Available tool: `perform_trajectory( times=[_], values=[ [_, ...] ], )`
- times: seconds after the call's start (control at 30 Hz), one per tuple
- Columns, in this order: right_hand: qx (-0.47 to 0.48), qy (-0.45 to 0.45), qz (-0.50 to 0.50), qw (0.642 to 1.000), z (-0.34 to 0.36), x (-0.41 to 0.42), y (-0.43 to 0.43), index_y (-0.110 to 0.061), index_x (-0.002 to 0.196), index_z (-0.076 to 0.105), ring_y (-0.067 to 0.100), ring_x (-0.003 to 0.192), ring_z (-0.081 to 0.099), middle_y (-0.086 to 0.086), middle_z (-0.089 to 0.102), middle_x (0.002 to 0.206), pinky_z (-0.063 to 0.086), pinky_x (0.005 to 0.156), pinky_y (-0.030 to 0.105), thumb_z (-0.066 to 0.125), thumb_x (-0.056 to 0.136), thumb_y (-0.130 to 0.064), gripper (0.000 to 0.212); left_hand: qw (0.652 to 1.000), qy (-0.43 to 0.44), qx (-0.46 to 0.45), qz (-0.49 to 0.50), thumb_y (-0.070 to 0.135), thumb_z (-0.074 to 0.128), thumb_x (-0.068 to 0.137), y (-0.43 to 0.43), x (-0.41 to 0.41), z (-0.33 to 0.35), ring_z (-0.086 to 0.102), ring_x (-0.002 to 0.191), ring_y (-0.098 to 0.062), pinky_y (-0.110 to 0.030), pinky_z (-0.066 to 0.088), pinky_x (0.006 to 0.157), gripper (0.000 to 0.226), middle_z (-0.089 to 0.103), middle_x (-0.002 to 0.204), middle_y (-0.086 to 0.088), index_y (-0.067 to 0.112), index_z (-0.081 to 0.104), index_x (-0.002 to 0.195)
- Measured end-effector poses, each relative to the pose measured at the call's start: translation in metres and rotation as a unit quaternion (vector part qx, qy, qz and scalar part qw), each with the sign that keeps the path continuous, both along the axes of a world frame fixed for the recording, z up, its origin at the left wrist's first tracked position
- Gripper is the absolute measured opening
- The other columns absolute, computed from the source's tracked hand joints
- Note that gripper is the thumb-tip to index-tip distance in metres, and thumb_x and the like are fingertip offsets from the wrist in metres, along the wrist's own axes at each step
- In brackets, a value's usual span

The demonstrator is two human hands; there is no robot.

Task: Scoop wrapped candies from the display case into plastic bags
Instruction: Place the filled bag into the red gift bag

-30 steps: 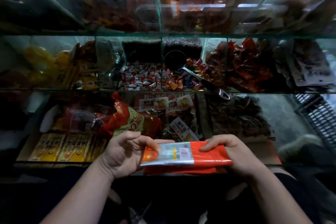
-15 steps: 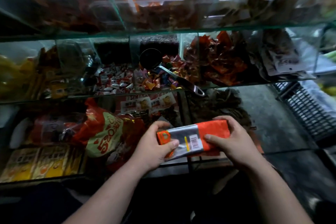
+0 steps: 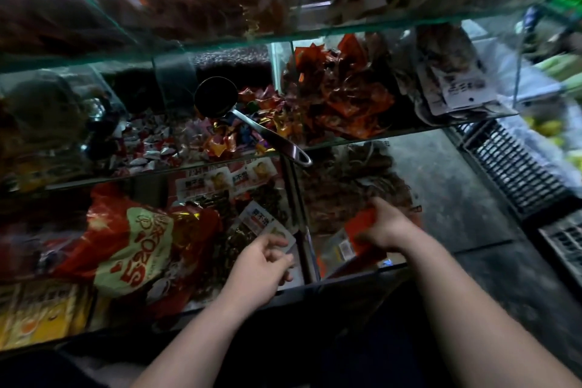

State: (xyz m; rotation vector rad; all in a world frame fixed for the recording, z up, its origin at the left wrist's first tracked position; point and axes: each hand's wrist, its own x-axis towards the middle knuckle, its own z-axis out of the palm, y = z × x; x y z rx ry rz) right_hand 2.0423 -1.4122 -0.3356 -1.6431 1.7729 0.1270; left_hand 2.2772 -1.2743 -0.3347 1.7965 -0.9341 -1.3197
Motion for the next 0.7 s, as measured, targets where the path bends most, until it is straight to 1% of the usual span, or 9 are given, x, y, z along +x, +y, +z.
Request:
perform_trajectory(
  times=[0.07,0.1,0.2,0.27,0.3,0.4,0.5,0.6,0.7],
  values=[
    [0.0,0.149,0.017,0.989,-0.012,0.013,0.008,-0.022,0.14,0.039,0.032,0.13,0.048,0.013,0.052,0.139,0.044,0.103,0.042,0.083,0.063,-0.059,0.097,1.0,0.003,-0.003,0.005,0.001,0.064,0.094,0.001,-0.001,-0.001,0.068,0.062,-0.024,-0.04,0.055,0.069,0.014,0.065,0.074,-0.014,0.013,0.061,0.101],
    [-0.024,0.207,0.022,0.978,-0.016,0.015,0.011,-0.025,0.143,0.037,0.033,0.137,0.039,0.013,0.045,0.146,0.037,0.11,0.047,0.08,0.059,-0.067,0.103,1.0,0.006,-0.003,0.006,0.001,0.064,0.094,0.0,-0.001,-0.001,0.067,0.061,-0.024,-0.039,0.054,0.069,0.014,0.064,0.073,-0.012,0.013,0.06,0.101],
    [-0.087,0.239,0.028,0.967,-0.016,0.011,0.016,-0.032,0.154,0.025,0.036,0.148,0.023,0.015,0.027,0.159,0.02,0.12,0.055,0.075,0.066,-0.067,0.107,1.0,0.017,-0.001,0.004,0.001,0.063,0.095,0.0,0.001,0.001,0.068,0.063,-0.023,-0.039,0.055,0.069,0.013,0.065,0.074,-0.012,0.012,0.061,0.102],
    [-0.099,0.218,0.027,0.971,-0.006,0.01,0.017,-0.032,0.156,0.022,0.036,0.148,0.023,0.016,0.026,0.16,0.02,0.121,0.054,0.074,0.07,-0.065,0.105,1.0,0.018,-0.004,0.007,0.001,0.063,0.096,0.0,0.004,0.004,0.068,0.064,-0.022,-0.038,0.056,0.068,0.012,0.066,0.077,-0.015,0.011,0.061,0.103],
    [-0.117,0.2,0.031,0.972,0.001,0.012,0.02,-0.03,0.152,0.032,0.036,0.143,0.031,0.015,0.036,0.154,0.027,0.118,0.051,0.073,0.071,-0.066,0.097,1.0,0.018,-0.008,0.009,0.001,0.062,0.096,0.001,0.007,0.006,0.068,0.064,-0.022,-0.037,0.056,0.068,0.012,0.066,0.079,-0.017,0.01,0.062,0.103],
    [-0.243,0.1,0.035,0.964,0.021,0.029,0.039,-0.019,0.117,0.067,0.032,0.111,0.058,0.009,0.067,0.115,0.052,0.092,0.04,0.067,0.08,-0.063,0.058,1.0,0.012,-0.021,0.017,0.001,0.063,0.096,0.005,0.018,0.012,0.069,0.064,-0.019,-0.027,0.055,0.058,0.009,0.07,0.087,-0.021,0.008,0.063,0.102],
    [-0.355,-0.015,0.072,0.932,0.041,0.067,0.075,-0.02,0.093,0.073,0.024,0.09,0.064,-0.001,0.071,0.089,0.055,0.078,0.034,0.059,0.084,-0.053,0.037,0.999,0.013,-0.031,0.04,0.003,0.065,0.096,0.012,0.033,0.021,0.069,0.065,-0.018,-0.022,0.05,0.05,0.007,0.072,0.087,-0.021,0.008,0.065,0.1],
    [-0.364,-0.12,0.131,0.914,0.055,0.113,0.105,-0.021,0.105,0.073,0.019,0.093,0.064,-0.005,0.072,0.095,0.056,0.082,0.033,0.061,0.082,-0.049,0.038,0.996,-0.015,-0.059,0.069,0.003,0.068,0.094,0.022,0.052,0.03,0.071,0.063,-0.016,-0.021,0.053,0.054,0.007,0.074,0.081,-0.015,0.01,0.067,0.096],
    [-0.305,-0.186,0.176,0.917,0.064,0.154,0.114,-0.027,0.121,0.066,0.017,0.103,0.066,-0.006,0.071,0.109,0.055,0.09,0.031,0.066,0.084,-0.047,0.043,0.989,-0.051,-0.089,0.109,0.006,0.069,0.093,0.04,0.082,0.038,0.073,0.066,-0.018,-0.021,0.053,0.057,0.01,0.074,0.078,-0.006,0.016,0.068,0.093]
  ],
)
